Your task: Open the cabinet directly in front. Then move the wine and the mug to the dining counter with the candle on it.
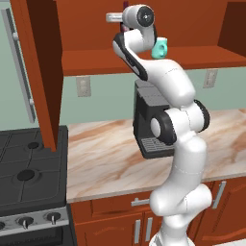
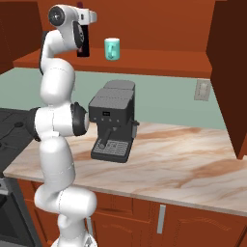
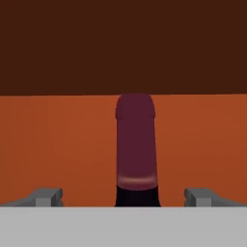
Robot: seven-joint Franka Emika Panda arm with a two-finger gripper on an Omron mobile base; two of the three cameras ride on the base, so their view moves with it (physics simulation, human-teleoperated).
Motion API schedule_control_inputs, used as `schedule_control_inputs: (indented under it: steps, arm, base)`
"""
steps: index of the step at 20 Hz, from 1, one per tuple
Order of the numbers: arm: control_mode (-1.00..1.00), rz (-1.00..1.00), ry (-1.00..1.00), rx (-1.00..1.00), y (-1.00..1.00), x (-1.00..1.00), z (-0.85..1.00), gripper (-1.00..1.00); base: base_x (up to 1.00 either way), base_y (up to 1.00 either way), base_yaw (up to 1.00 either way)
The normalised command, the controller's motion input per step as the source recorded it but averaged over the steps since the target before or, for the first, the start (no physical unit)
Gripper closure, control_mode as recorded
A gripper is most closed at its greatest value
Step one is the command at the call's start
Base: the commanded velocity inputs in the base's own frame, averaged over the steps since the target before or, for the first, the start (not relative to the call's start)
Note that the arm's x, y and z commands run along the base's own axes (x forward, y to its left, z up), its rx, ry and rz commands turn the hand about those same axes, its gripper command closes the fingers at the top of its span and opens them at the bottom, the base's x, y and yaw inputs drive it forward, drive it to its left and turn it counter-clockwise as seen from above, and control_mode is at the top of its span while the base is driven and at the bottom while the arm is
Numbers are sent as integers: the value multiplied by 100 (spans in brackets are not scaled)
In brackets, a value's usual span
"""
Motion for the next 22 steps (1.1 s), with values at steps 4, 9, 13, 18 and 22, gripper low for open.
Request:
schedule_control_inputs:
  steps: [4,9,13,18,22]
  arm:
    - [-100,0,0,0,4,17,0,100]
    - [-100,0,0,0,0,1,0,100]
    - [-100,0,0,0,0,2,0,100]
    - [-100,0,0,0,0,0,-1,100]
    - [-100,0,0,0,0,0,-7,100]
  base:
    - [0,0,0]
    - [0,0,0]
    - [0,0,0]
    - [0,0,0]
    - [0,0,0]
